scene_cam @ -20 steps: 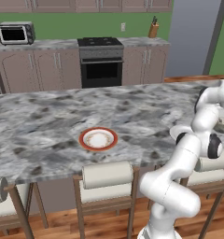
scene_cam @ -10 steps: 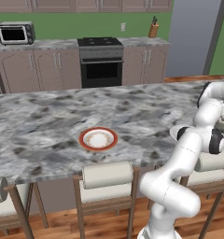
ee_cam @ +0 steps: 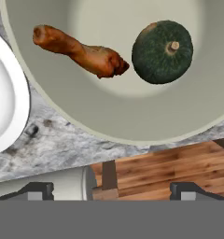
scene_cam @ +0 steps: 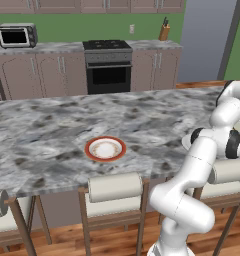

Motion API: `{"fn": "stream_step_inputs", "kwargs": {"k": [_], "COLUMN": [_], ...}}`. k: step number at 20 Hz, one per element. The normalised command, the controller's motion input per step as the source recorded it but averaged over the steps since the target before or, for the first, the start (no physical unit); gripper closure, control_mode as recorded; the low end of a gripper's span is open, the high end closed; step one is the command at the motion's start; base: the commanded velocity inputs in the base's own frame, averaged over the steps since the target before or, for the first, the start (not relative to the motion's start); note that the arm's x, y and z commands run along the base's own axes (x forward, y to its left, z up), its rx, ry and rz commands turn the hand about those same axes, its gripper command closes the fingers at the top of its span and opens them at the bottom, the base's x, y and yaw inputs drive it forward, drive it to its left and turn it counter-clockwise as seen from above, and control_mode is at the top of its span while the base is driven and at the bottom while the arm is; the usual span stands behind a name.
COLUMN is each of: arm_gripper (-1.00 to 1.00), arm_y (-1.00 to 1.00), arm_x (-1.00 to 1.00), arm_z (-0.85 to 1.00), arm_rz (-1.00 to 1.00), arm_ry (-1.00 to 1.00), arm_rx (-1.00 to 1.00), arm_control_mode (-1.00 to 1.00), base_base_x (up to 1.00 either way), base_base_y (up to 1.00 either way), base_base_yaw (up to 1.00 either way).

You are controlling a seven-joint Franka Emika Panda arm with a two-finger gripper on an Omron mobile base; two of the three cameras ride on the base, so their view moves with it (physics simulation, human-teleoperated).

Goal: Pick the chicken drumstick and squash from their plates and place them in the bowl. Then put the bowl in the fridge.

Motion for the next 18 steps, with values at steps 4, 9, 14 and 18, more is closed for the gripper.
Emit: {"fn": "stream_step_inputs", "kwargs": {"k": [4, 9, 14, 18], "arm_gripper": [-1.00, -1.00, -1.00, -1.00], "arm_y": [0.36, 0.38, 0.30, 0.32], "arm_x": [-0.31, -0.34, -0.49, -0.60], "arm_z": [0.09, 0.00, -0.01, -0.07], "arm_rz": [0.38, 0.42, 0.31, 0.16], "arm_ry": [-0.02, -0.15, -0.24, -0.41], "arm_rx": [0.01, 0.00, 0.04, -0.01], "arm_control_mode": [-1.00, -1.00, -1.00, -1.00], "base_base_x": [0.00, 0.00, 0.00, 0.00], "base_base_y": [0.00, 0.00, 0.00, 0.00], "base_base_yaw": [0.00, 0.00, 0.00, 0.00]}}
